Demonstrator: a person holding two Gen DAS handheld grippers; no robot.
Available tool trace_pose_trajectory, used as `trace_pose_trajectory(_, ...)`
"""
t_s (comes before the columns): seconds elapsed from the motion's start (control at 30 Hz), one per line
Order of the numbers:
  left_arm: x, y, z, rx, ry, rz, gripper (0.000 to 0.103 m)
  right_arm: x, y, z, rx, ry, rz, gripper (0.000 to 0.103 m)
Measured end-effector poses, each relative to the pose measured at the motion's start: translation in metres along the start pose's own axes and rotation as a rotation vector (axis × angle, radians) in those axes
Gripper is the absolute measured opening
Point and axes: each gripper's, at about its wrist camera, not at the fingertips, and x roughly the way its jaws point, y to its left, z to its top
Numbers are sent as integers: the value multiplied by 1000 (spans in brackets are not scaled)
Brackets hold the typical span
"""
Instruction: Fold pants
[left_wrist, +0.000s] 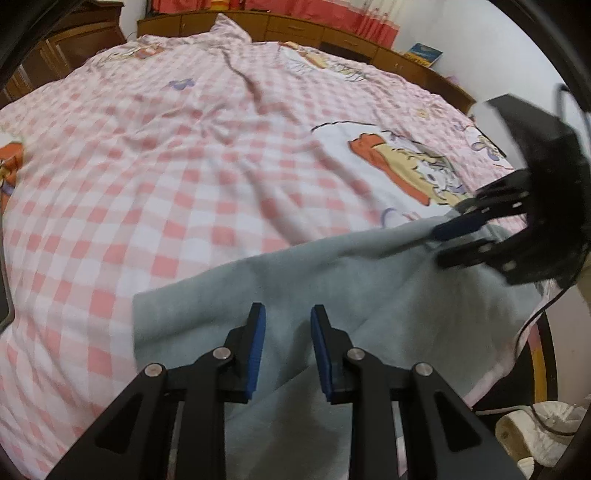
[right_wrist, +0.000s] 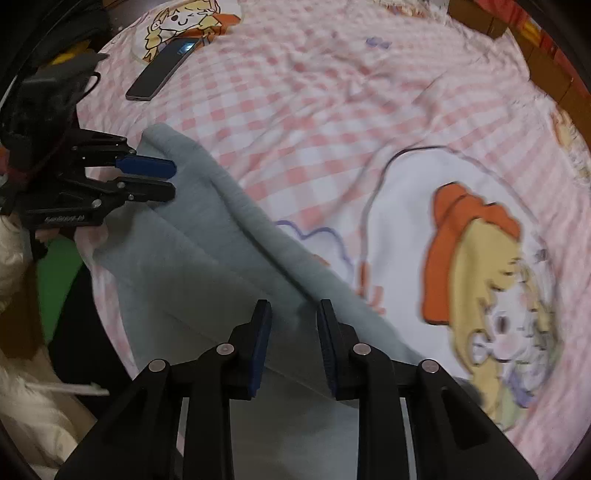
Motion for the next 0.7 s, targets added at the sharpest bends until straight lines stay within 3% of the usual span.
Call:
trace_pose_trajectory(0.2,26,4,18,-28,13,48,27,34,-20,20,177,-45,-124,25)
trace_pose_trajectory(0.33,23,12,21,-82,-7,87,26,23,-27,26,274,-121,-140,25)
trace_pose_trajectory(0.43,11,7,17,-57,-34,146,27,-2,-34,15,366,-220,-118,25)
trace_pose_trajectory(0.53,-1,0,11,-55,-39,143,27,-28,-35,-7,419,-288,-105,25)
trace_pose_trajectory(0.7,-28,-20,-5,-57,-68,109,33,-47,-35,-46,501,-262,-120,26)
